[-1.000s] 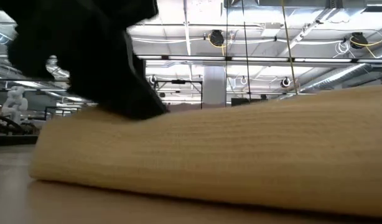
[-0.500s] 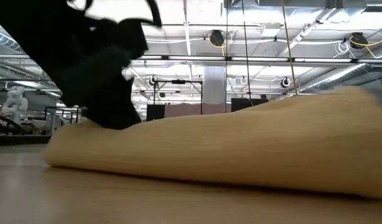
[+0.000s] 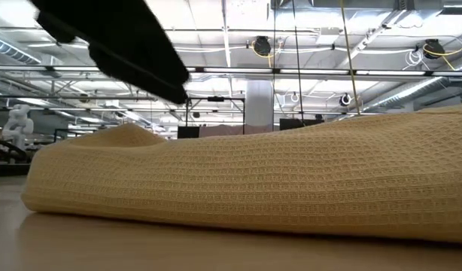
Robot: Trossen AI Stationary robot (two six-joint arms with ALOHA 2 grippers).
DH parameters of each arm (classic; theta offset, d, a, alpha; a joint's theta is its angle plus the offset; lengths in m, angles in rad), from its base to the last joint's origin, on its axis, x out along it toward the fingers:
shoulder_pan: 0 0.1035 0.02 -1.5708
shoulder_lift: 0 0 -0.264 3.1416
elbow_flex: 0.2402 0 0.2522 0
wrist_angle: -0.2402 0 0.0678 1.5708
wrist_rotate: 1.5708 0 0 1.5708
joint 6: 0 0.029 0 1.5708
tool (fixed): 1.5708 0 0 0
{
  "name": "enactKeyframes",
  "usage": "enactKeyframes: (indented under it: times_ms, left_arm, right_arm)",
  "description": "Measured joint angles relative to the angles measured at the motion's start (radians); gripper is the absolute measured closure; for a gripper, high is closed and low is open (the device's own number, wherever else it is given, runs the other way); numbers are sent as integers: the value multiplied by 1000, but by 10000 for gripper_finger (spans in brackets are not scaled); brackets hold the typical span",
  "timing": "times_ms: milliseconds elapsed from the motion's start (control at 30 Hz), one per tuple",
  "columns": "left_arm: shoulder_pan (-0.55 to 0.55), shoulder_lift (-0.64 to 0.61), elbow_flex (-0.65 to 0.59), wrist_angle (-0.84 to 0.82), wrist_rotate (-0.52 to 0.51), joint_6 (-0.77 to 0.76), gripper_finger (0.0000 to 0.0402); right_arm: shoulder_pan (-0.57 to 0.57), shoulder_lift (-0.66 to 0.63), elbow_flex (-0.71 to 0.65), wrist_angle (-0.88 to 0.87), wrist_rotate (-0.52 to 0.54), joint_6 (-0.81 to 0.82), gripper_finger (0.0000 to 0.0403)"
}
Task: Roll towel
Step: Roll the yellow towel
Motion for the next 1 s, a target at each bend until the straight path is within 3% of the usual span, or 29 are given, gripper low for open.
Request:
enactKeyframes:
  times_ms: [167, 400, 567, 700, 800, 1000]
  left_arm:
    - [-63, 0, 8, -5, -34, 159, 130]
    - [-108, 0, 8, 12, -51, 245, 130]
    - [-86, 0, 8, 42, -65, 294, 130]
    - [-63, 22, 9, 200, -33, 417, 130]
    - [-40, 52, 9, 292, 1, 489, 130]
    - [-18, 73, 9, 301, 11, 503, 130]
  right_arm:
    - [5, 140, 88, -12, 18, -89, 39]
    - [12, 246, 278, -88, 190, -226, 35]
    - [-5, 246, 446, -456, 184, -133, 35]
    - [-20, 246, 496, -724, 164, 11, 35]
    - [-23, 248, 483, -744, 116, 52, 35]
    - [-7, 251, 470, -737, 106, 60, 33]
